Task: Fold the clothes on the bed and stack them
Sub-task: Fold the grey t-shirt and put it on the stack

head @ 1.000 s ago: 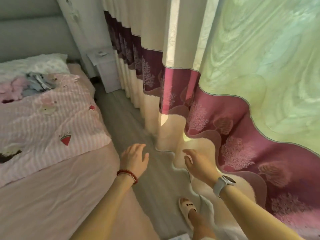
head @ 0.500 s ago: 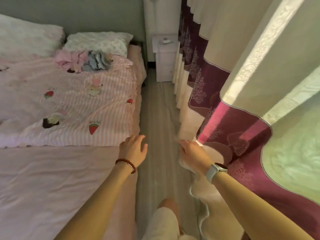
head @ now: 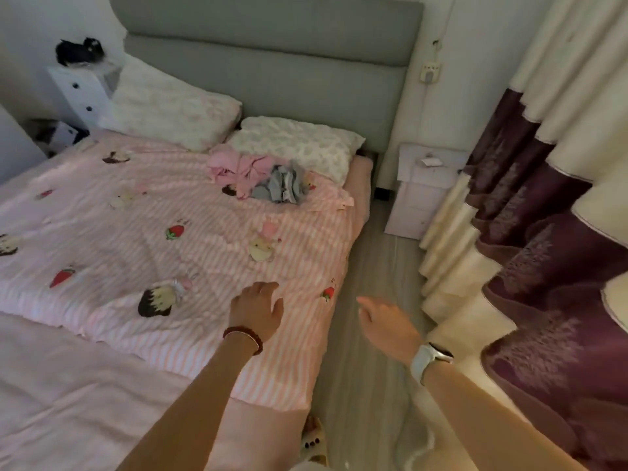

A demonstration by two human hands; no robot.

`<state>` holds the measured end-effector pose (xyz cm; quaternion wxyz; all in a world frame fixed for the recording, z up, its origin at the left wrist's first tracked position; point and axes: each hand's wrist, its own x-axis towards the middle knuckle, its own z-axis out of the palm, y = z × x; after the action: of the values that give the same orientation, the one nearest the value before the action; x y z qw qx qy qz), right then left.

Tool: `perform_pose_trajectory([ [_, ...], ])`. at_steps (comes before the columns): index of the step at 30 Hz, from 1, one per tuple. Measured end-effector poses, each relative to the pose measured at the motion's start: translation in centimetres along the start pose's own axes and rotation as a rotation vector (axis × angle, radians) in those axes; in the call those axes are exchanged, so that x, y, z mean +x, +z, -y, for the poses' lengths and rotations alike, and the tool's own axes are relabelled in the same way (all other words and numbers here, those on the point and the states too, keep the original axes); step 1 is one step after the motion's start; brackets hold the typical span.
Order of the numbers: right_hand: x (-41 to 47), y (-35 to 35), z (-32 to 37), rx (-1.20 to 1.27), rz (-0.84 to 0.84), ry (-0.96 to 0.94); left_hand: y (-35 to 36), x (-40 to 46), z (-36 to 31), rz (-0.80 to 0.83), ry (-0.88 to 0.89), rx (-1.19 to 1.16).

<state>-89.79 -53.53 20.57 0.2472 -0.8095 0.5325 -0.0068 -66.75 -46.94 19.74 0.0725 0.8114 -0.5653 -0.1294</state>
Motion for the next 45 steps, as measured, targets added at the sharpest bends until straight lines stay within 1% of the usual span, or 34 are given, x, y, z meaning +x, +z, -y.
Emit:
perform_pose_trajectory([
  [2,4.3,-1.2,1.5,-0.019,0.0,-0.033,-1.2,4.2,0.9,0.001,-0.03,-0.023],
  [7,14.6,-3.2,2.8,0.052,0.049,-0.098,-2.3,13.5,2.8,0.017,-0.117,-0.096],
  [10,21.3,-3.5,3.2,0.062,0.128,-0.131,-1.7,18.1,4.3,0.027,-0.182,-0.151],
  [12,26.5,-3.2,3.5,0.04,0.207,-0.166,-1.1,21.1,5.5,0.023,-0.242,-0.18],
  [14,32.4,-3.0,4.1,0.011,0.247,-0.211,-0.5,24.5,6.8,0.015,-0.31,-0.205],
  [18,44.1,-2.9,6.0,0.071,0.285,-0.28,0.5,32.1,8.6,0.02,-0.465,-0.258],
  [20,49.6,-2.7,6.7,0.102,0.28,-0.248,1.4,36.2,8.6,0.054,-0.531,-0.292],
  [23,56.5,-1.7,7.3,0.163,0.243,-0.188,2.9,42.0,7.7,0.089,-0.638,-0.469],
  [25,60.5,-1.1,7.9,0.147,0.218,-0.187,3.7,45.1,6.9,0.055,-0.732,-0.649],
  [27,63.6,-0.3,8.7,0.109,0.251,-0.211,4.3,47.2,6.4,0.026,-0.795,-0.755],
  [29,65.4,0.2,10.0,0.134,0.335,-0.229,4.3,47.8,6.1,-0.012,-0.816,-0.79],
  [31,65.9,0.1,11.4,0.228,0.414,-0.329,3.4,47.9,6.5,-0.072,-0.791,-0.829],
  [33,65.5,-0.4,12.9,0.352,0.516,-0.48,1.7,47.7,7.3,-0.116,-0.706,-0.901],
  [34,65.0,-0.9,13.7,0.403,0.577,-0.537,0.7,47.5,7.6,-0.121,-0.658,-0.973],
  [36,64.2,-1.6,14.7,0.519,0.653,-0.581,-1.1,47.2,8.0,-0.16,-0.585,-1.098],
  [37,63.8,-2.0,15.2,0.568,0.662,-0.577,-1.8,47.1,8.2,-0.192,-0.571,-1.113],
  [38,63.2,-2.4,15.6,0.61,0.655,-0.57,-2.5,46.9,8.3,-0.222,-0.574,-1.099],
  [40,62.1,-3.0,16.0,0.707,0.623,-0.556,-3.7,46.7,8.0,-0.295,-0.631,-0.995],
  [42,60.6,-3.1,15.6,0.755,0.624,-0.547,-4.5,46.1,7.7,-0.431,-0.739,-0.932],
  [43,59.7,-3.1,15.3,0.731,0.659,-0.554,-5.2,45.6,7.5,-0.505,-0.783,-0.923],
  [45,57.9,-2.5,14.6,0.578,0.779,-0.61,-6.4,44.4,7.1,-0.643,-0.804,-0.885],
])
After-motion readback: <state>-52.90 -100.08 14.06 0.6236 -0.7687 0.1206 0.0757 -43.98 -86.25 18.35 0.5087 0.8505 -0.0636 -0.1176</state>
